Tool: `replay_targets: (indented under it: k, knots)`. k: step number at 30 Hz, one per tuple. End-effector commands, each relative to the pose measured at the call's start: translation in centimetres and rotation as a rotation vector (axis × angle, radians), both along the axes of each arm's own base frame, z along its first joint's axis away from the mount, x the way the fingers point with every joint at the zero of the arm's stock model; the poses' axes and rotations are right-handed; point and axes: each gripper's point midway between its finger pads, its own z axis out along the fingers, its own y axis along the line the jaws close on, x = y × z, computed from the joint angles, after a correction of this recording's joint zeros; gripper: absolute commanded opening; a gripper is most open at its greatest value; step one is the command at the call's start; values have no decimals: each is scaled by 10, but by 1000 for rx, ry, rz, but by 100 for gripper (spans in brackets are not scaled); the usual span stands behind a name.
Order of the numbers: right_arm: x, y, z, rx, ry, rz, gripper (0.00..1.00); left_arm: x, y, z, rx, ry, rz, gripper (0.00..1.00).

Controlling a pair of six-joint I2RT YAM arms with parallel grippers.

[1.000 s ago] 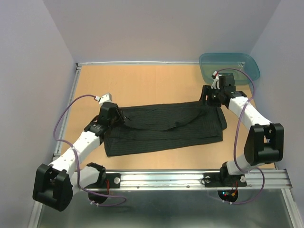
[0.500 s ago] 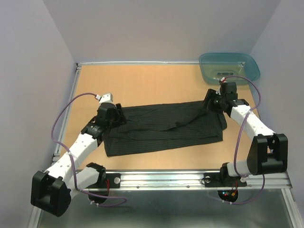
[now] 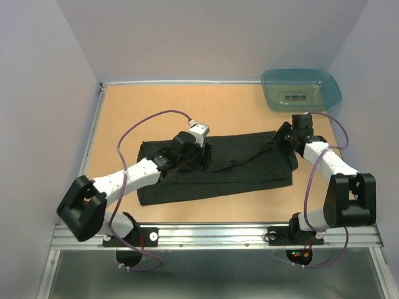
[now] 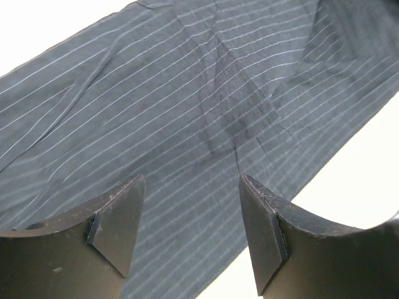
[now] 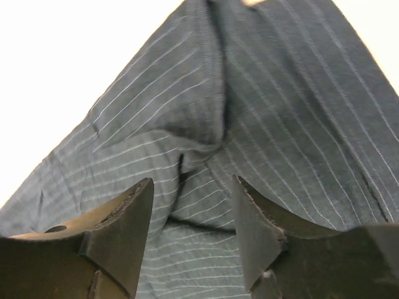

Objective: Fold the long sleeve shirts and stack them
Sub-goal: Fold the shirt

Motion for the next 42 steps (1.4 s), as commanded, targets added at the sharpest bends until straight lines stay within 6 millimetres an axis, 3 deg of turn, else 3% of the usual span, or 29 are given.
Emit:
replay_targets:
  k: [1, 6, 18, 24, 25, 27, 32, 42]
  knots:
    - [9, -21, -6, 50, -17, -152, 57, 20, -24, 9, -8, -68, -41, 72]
    - [13, -31, -14, 67, -11, -211, 53, 27, -32, -15, 24, -35, -53, 69]
    - [42, -21, -31, 138, -14, -203, 44, 29, -29, -54, 110, 30, -42, 65]
    - [51, -21, -39, 139, -12, -191, 32, 28, -18, -74, 176, 73, 0, 63]
    - [52, -21, -37, 134, -15, -187, 26, 28, -16, -77, 188, 81, 10, 62]
    - [53, -24, -36, 119, -23, -186, 15, 26, -9, -87, 221, 106, 29, 60]
    - [55, -44, -25, 83, -57, -184, 1, 18, 8, -112, 277, 196, 67, 58]
    - [60, -81, -11, 78, -77, -140, 1, 8, 31, -129, 289, 281, 132, 57]
